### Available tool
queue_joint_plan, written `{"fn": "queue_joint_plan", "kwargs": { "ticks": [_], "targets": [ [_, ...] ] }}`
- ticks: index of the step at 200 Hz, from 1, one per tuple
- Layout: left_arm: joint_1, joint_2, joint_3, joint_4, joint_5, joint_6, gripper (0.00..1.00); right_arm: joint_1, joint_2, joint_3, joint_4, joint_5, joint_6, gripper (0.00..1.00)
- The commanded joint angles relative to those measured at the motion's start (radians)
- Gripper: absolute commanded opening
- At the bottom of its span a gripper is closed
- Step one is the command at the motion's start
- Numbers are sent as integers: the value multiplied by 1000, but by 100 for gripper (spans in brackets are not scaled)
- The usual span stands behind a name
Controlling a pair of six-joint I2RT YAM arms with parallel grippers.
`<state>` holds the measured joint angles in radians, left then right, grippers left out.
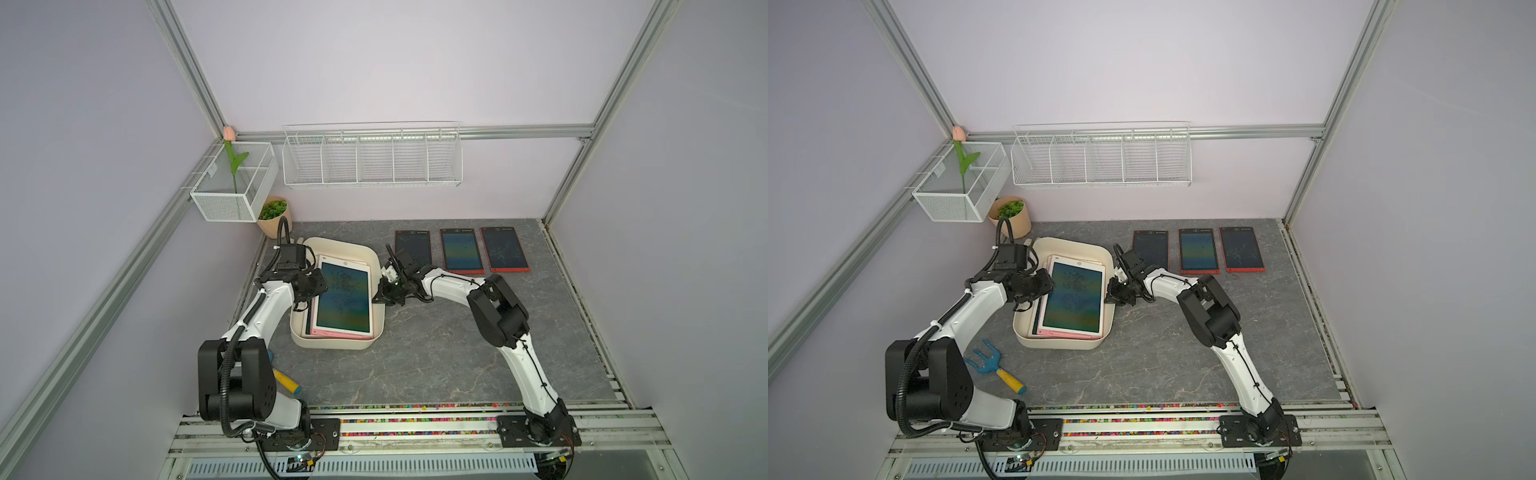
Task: Take out the writing tablet from the storage box
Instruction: Pick up the writing tablet from the storage box.
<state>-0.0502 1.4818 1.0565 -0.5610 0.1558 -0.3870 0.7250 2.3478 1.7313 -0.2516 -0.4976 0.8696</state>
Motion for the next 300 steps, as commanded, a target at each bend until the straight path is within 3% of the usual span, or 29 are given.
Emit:
{"fn": "queue_joint_plan", "kwargs": {
  "ticks": [1,73,139,245,300],
  "targets": [
    [-21,1,-31,4,160,-3,39,-2,52,7,-17,-21,0,7],
    [-20,5,-42,15,169,-1,30,-4,48,-1,12,-48,3,7],
    [-20,-11,-58,30,226,-12,30,-8,40,-12,45,-73,7,7],
    [-9,-26,-62,19,215,-16,28,-9,37,13,-20,-44,-8,7],
    [10,-5,-45,17,217,-20,16,-9,3,46,-131,47,-48,22]
  ]
}}
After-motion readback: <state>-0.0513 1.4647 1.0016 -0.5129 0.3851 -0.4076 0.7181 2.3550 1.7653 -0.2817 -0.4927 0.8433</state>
